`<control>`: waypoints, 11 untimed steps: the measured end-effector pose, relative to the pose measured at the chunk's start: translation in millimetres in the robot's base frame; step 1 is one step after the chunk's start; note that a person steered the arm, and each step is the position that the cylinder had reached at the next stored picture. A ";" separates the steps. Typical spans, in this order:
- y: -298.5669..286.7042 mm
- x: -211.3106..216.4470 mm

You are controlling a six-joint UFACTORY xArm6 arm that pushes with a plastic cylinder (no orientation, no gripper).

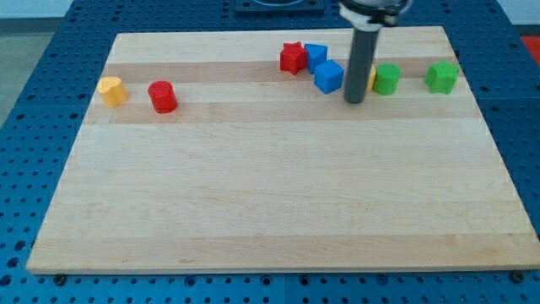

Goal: Separate the yellow hexagon from the green circle

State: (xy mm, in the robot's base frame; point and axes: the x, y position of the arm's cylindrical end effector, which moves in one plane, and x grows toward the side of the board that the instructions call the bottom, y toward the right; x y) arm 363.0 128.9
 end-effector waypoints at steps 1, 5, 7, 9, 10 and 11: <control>33.0 2.1; 18.5 -15.3; -5.4 -49.2; -19.8 -67.5; -29.2 -80.3; -39.0 -94.5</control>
State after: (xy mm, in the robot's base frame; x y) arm 268.5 90.0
